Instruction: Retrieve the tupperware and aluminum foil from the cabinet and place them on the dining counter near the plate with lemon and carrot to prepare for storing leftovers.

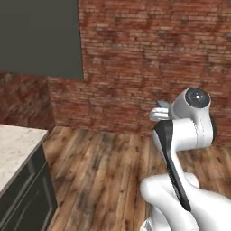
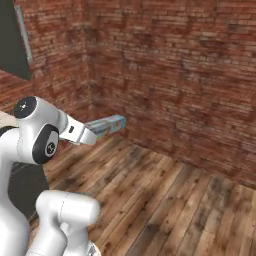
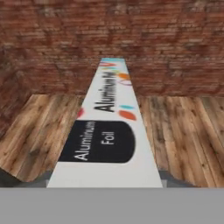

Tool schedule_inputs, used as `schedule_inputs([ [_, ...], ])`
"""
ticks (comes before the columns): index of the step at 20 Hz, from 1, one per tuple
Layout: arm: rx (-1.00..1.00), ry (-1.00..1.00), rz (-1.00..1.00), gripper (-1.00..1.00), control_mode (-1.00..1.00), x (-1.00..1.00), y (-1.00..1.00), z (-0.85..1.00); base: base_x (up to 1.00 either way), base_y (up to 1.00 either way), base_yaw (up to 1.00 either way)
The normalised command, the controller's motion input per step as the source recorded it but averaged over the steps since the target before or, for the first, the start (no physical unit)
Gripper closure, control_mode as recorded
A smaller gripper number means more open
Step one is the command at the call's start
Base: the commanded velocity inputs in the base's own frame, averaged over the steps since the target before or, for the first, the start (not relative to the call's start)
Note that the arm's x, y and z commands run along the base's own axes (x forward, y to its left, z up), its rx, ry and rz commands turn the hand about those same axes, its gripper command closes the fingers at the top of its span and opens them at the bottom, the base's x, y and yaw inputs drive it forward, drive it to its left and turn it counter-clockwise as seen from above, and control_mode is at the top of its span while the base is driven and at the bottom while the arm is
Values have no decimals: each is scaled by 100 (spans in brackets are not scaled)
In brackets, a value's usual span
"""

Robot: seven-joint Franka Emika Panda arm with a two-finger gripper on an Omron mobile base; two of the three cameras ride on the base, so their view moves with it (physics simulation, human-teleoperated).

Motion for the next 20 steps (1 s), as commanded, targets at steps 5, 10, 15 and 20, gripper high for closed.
schedule_inputs([
  [5,0,0,0,100,100,0,0,0,-24,6,-100],
  [10,0,0,0,100,100,0,0,0,-9,7,-100],
  [15,0,0,0,100,100,0,0,0,0,12,-100],
  [20,0,0,0,100,100,0,0,0,2,40,-91],
])
